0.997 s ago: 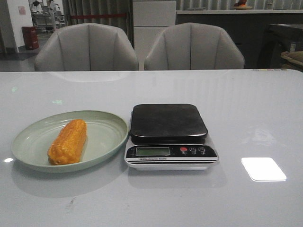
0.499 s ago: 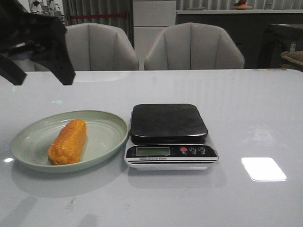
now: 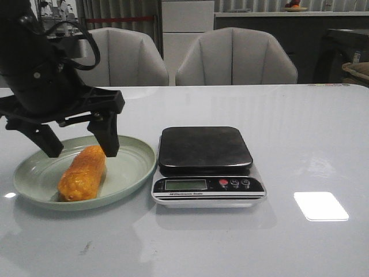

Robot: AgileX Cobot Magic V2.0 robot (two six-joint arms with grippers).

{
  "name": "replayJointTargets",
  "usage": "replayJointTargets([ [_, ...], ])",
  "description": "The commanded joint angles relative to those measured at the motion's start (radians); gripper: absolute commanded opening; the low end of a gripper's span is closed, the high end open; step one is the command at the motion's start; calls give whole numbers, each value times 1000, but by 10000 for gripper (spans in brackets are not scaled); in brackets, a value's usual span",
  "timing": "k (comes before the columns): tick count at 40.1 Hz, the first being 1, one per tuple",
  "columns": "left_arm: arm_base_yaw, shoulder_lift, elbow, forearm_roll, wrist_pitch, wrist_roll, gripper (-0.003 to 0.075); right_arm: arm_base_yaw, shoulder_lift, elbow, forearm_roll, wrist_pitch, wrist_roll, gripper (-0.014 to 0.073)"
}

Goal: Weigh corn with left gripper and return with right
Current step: 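Reach the left gripper to the corn cob, grasp and lift it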

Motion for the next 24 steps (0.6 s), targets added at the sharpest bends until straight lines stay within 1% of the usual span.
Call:
replayJointTargets([
  [1,-5,-9,-36,-29,-21,-15,617,-7,-18,3,-14,-75,-1,209],
  [4,-5,11,-40,-36,-12,-15,598,-7,-18,3,-14,-75,-1,209],
  [6,-5,21,-40,-44,-6,-15,570,-7,-18,3,-14,-75,-1,209],
  [7,-5,29,-42,-47,-1,-15,544,-7,-18,3,-14,-75,-1,209],
  [10,-5,43,-52,-46,11,-13,447,-7,-18,3,-14,-75,-1,209],
  [16,-5,42,-116,-48,41,-8,159,-7,-18,3,-14,-75,-1,209],
  [17,-5,37,-137,-48,51,-8,122,-7,-18,3,-14,-75,-1,209],
  [18,-5,35,-154,-48,61,-6,104,-7,-18,3,-14,-75,-1,209],
  [20,-11,25,-196,-48,72,-6,125,-7,-18,3,-14,-75,-1,209],
  [24,-41,17,-277,-52,89,-6,114,-7,-18,3,-14,-75,-1,209],
])
